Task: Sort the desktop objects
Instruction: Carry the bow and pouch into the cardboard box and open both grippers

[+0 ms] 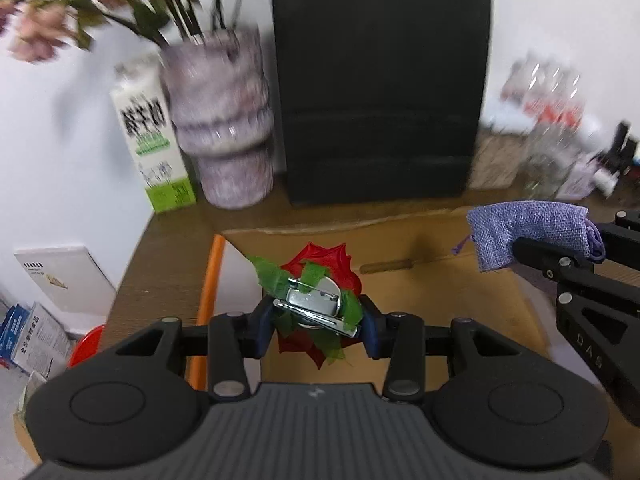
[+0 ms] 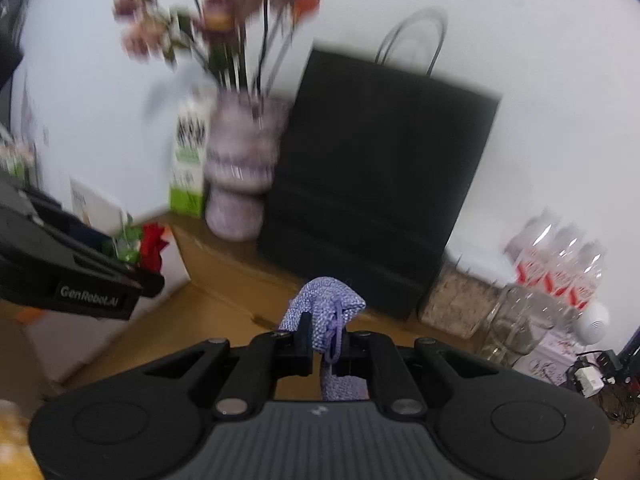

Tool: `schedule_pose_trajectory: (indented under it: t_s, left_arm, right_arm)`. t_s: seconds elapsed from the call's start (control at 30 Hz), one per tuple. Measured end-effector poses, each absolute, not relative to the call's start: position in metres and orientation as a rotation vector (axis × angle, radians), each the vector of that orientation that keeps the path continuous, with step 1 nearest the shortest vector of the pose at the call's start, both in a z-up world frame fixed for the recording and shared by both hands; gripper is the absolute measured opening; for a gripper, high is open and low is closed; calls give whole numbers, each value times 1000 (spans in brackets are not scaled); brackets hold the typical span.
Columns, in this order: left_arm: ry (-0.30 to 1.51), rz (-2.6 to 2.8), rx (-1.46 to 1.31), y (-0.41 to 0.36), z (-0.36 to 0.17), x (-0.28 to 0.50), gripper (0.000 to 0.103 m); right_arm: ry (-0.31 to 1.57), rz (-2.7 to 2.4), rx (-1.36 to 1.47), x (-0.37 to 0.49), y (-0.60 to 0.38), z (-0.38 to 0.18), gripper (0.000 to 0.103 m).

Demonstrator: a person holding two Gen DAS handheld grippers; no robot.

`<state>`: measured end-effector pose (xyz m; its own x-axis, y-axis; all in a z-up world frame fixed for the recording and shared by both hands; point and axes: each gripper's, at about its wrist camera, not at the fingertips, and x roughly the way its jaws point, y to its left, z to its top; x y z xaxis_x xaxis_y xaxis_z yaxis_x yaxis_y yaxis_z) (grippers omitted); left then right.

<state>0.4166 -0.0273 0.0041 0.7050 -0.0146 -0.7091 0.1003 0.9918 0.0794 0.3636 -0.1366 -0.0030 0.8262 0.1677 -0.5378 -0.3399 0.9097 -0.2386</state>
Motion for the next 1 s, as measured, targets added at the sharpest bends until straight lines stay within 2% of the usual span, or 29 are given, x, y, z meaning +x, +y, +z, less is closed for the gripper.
schedule_pose_trajectory:
  t_s: [0.27,0.33,0.43,0.47,0.5,0.53,0.6,0.63,0.67,0.7,0.77,0.8,1.0]
  left_arm:
    - [910,-78,91,-31,-46,470,43]
    - [919,-78,103,-33,-52,474,45]
    - [913,-77,107,-34,-57,477,57]
    - [913,-71,110,-33,-58,477,67]
    - [907,-63,113,-33,-57,476,76]
    - [894,-61,116,-32,-55,474,79]
    - [871,-54,128,-32,-50,472,90]
    - [862,-49,134,-32,-47,471,97]
    - [846,-54,136,-31,-43,469,103]
    - [821,-62,135,-30,-39,466,103]
    - [791,-69,131,-29,-31,461,103]
    - [782,-72,124,-28,-28,459,103]
    - [734,-55,102,-22,-14,441,103]
  right_arm:
    - [738,347,-307,429,-130,-50,7]
    - [765,360,-304,435,-128,-58,12]
    - [806,377,-257,441,-130,-67,22]
    - [812,380,-253,442,-130,-69,24]
    - [823,376,-254,443,-129,-71,31]
    - [820,374,-254,442,-129,-71,37]
    - [807,372,-254,438,-130,-69,71]
    - [805,365,-257,436,-130,-67,82]
    - [803,363,-261,434,-131,-64,88]
    - [797,366,-257,432,-132,-62,94]
    - [788,374,-240,427,-135,-55,98]
    - [786,380,-228,424,-136,-51,103]
    - [767,366,-199,411,-142,-36,103]
